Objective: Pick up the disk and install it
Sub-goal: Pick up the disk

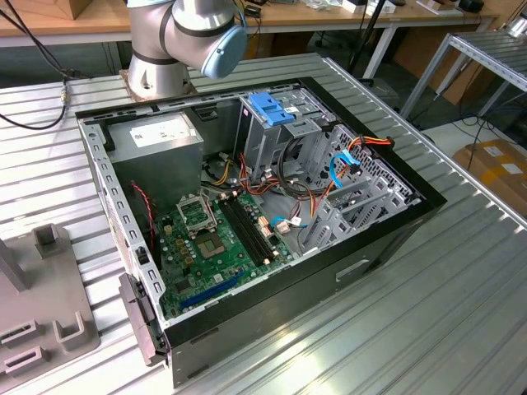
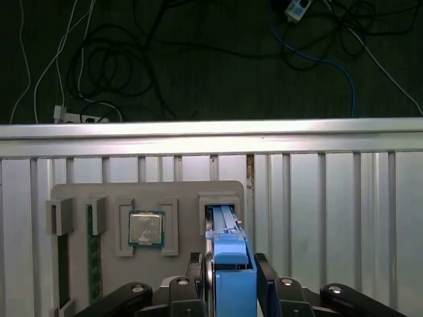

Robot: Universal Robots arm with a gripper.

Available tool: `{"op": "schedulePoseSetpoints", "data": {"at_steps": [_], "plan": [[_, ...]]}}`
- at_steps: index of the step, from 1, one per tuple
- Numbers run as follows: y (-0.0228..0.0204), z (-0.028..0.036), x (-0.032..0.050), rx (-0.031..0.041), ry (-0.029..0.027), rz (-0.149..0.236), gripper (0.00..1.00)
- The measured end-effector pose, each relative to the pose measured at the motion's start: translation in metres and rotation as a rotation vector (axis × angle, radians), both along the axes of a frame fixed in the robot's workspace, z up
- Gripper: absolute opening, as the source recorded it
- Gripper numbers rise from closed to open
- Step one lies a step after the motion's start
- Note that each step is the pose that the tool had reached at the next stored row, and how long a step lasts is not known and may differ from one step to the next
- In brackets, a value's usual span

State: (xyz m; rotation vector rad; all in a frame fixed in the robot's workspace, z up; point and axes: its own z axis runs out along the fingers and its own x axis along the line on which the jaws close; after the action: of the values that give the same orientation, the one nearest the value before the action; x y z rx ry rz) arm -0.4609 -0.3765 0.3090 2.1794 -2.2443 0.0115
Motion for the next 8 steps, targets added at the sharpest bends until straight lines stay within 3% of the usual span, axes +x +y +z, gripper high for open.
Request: {"op": "schedulePoseSetpoints", "data": {"at_steps": [8], "plan": [[0.0, 0.0, -0.0001, 0.0, 0.0001, -0.001, 0.43]]}}
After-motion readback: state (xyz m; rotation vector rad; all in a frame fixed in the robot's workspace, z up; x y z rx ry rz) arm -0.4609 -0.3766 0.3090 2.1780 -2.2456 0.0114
